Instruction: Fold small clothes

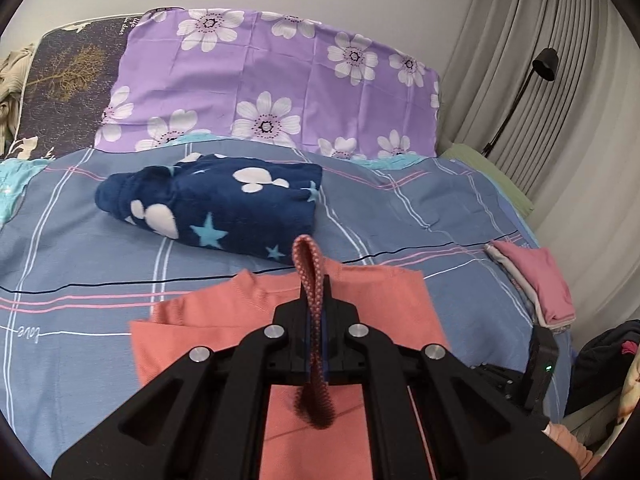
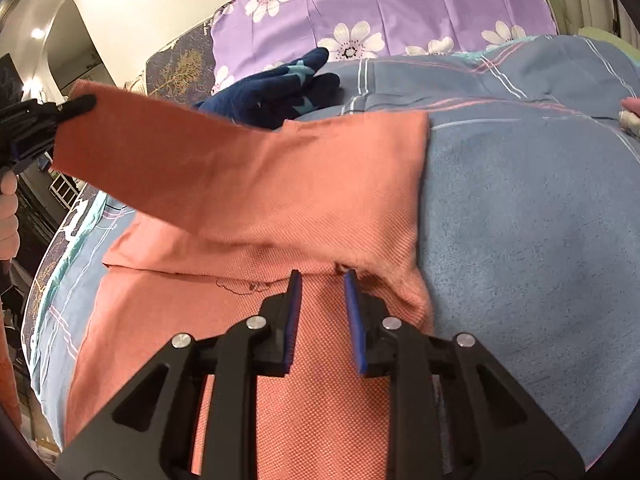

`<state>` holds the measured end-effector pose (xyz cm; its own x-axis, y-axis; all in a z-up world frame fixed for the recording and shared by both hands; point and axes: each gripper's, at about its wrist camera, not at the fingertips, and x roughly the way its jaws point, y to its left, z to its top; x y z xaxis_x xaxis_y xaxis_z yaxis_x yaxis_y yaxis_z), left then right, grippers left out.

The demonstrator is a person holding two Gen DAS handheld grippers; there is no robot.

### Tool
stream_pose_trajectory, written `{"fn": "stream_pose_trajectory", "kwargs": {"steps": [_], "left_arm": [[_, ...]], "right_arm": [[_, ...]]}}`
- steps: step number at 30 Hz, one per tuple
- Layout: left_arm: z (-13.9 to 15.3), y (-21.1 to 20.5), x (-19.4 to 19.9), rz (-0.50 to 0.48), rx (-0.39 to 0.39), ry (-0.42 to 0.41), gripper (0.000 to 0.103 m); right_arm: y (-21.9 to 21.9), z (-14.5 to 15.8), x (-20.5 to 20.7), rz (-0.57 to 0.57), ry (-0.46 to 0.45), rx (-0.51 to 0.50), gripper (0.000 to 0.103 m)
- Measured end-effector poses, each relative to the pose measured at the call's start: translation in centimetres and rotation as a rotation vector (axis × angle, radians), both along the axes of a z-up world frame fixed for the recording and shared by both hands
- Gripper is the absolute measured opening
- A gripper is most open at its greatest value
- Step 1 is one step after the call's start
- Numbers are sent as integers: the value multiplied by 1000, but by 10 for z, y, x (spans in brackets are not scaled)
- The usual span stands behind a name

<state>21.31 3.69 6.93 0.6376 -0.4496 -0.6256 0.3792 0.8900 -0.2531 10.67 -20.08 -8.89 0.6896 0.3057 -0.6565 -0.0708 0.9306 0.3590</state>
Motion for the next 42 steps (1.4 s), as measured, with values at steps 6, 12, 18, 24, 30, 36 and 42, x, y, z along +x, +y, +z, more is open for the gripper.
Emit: {"fn": "stream_pose_trajectory", "kwargs": {"steps": [6,12,18,24,30,36,42], "left_arm": [[5,8,-2,17,19,-7,3],[-17,55,0,140,42,52,3],[-94,88,16,233,142,214,4],[-113,106,16,336,220,177,13],[-102,66,-6,163,158,102,32],[-159,42,-10,157,280,96,37],[-155,35,-12,168,309,88,38]], "right_arm": [[18,0,12,68,2,-33,23],[12,-14,19,30,60,-29,16],[19,-15,19,46,63,-63,22],[21,-16,18,55,61,-68,26],[24,-15,15,59,61,-77,28],[11,13,0,73,4,-55,31],[-47,26,46,-86,27,21,37]]}}
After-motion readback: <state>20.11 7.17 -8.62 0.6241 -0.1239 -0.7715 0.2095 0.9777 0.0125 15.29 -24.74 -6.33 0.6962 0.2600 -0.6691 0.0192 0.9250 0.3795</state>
